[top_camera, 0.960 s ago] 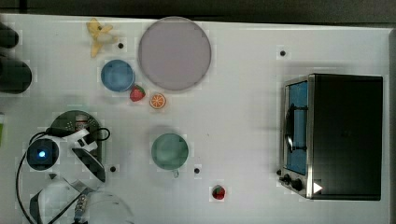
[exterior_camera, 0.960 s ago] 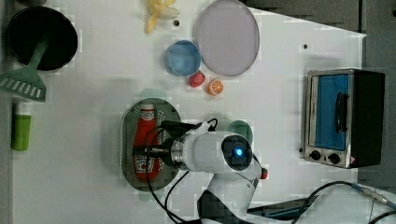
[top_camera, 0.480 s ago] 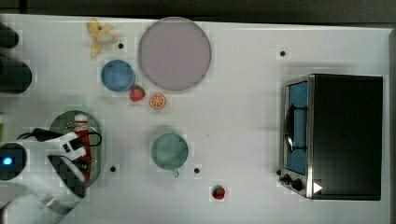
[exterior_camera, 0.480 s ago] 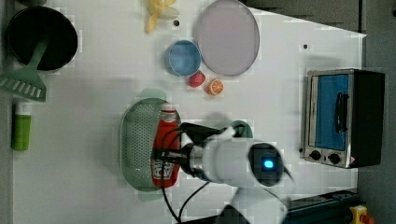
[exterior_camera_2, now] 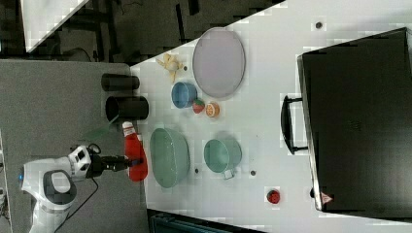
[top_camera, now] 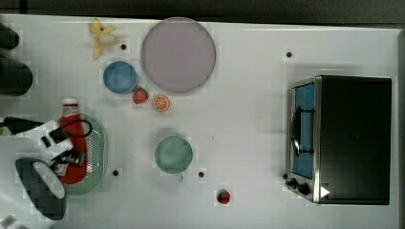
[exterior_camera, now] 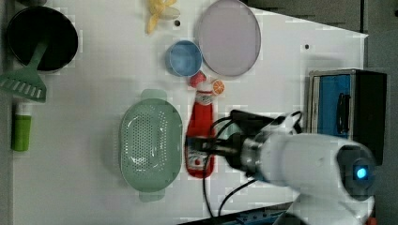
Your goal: Pick ketchup from strainer and place it on the table
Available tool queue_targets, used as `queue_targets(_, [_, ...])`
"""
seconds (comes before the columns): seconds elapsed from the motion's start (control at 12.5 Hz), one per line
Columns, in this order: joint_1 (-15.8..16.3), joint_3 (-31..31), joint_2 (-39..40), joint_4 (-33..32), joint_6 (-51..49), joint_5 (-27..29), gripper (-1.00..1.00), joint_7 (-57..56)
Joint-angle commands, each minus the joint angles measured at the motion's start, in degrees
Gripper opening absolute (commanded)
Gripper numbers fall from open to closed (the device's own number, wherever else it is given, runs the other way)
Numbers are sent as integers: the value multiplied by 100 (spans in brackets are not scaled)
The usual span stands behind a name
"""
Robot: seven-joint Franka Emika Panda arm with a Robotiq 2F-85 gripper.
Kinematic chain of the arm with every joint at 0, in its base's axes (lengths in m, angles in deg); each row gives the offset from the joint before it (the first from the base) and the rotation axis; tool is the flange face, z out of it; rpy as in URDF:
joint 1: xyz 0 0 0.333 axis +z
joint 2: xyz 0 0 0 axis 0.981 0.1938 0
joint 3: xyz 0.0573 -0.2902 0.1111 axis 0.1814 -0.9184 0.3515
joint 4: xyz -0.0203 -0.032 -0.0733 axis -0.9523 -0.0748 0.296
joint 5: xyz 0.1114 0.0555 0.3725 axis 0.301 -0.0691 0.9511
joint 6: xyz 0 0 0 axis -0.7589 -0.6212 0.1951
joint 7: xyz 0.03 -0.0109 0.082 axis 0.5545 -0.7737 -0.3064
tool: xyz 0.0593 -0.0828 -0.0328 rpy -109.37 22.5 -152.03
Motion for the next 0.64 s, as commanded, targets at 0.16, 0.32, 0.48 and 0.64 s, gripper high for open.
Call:
queue_targets(0.16, [-794,-1015,-70,25,-157,50,25,-1479])
queue_targets(0.32, [-948,-1525,-69,-16,-158,49,25,-1926])
queue_targets(0.48, [-1069,-2075,-61,-122,-158,48,25,-2393])
queue_targets(0.64, [-1130,-2621,-57,-319,-99,47,25,-2929])
